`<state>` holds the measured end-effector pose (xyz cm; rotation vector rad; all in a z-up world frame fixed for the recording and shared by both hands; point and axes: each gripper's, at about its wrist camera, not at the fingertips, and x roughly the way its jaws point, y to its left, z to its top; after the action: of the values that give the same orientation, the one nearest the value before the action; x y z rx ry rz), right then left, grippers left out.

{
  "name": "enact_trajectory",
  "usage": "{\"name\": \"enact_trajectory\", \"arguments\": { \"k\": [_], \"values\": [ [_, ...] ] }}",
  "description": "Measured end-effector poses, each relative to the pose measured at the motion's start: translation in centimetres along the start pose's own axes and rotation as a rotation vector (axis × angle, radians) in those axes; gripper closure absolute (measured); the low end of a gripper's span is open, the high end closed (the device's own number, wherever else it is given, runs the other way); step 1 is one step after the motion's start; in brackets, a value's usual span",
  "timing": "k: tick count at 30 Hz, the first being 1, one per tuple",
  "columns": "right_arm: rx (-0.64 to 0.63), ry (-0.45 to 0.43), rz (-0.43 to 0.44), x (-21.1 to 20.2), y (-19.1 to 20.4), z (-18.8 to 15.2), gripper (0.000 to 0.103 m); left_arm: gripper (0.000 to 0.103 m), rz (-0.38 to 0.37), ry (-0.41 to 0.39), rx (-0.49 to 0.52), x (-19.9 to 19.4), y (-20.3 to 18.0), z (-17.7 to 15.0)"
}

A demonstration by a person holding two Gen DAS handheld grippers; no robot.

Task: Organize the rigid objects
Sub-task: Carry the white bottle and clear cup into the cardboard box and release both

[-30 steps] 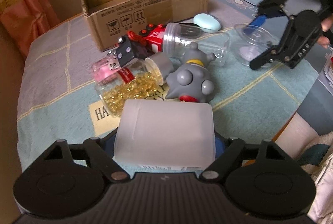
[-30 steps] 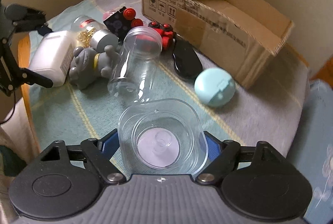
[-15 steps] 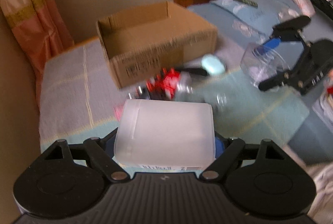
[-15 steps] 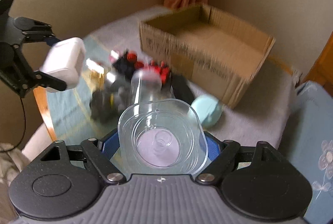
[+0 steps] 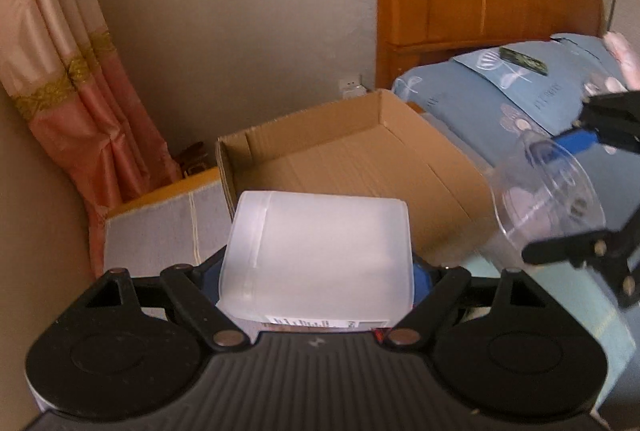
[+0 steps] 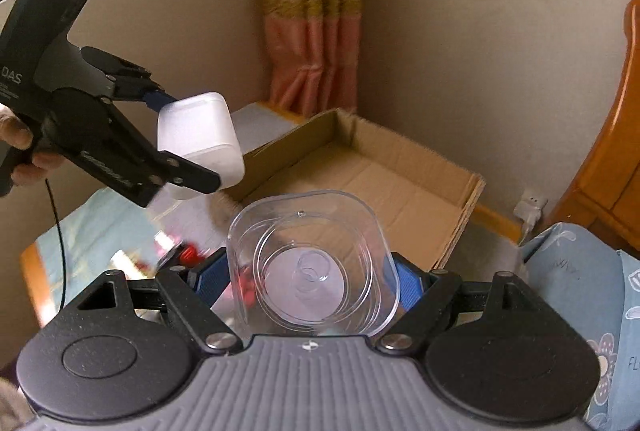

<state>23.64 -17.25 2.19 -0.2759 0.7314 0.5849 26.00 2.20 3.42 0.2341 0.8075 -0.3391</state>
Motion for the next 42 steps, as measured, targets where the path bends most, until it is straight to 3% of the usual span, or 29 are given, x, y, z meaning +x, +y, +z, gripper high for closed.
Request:
{"name": "enact_trajectory", "arguments": {
  "k": [18, 22, 29, 30, 32, 42],
  "values": [
    [0.143, 0.07, -0.111, 8.9, -7.1, 3.9, 0.017, 0.019, 0.041, 0.063, -0.081, 10.1, 2.4, 6.1],
    [0.155, 0.076, -0.121, 9.9, -7.8, 3.7, 0.017, 0.01, 0.092, 0.041, -0.124, 11.5, 2.8, 6.5],
    [0.177, 0.056, -0.149, 11.1, -8.3, 4.4, 0.017, 0.01, 0.057, 0.051, -0.126, 10.5, 3.5, 5.5],
    [0.186, 0.042, -0.158, 11.1, -8.5, 4.6, 0.015, 0.01, 0.055, 0.051, -0.124, 10.1, 3.5, 5.3],
    [0.203, 0.017, -0.188, 11.1, -8.6, 4.8, 0.0, 0.01, 0.046, 0.049, -0.122, 9.5, 3.5, 5.3],
    [0.221, 0.006, -0.2, 6.2, -6.1, 3.8, 0.0, 0.006, 0.053, -0.01, -0.107, 3.7, 2.5, 3.9]
  ]
}}
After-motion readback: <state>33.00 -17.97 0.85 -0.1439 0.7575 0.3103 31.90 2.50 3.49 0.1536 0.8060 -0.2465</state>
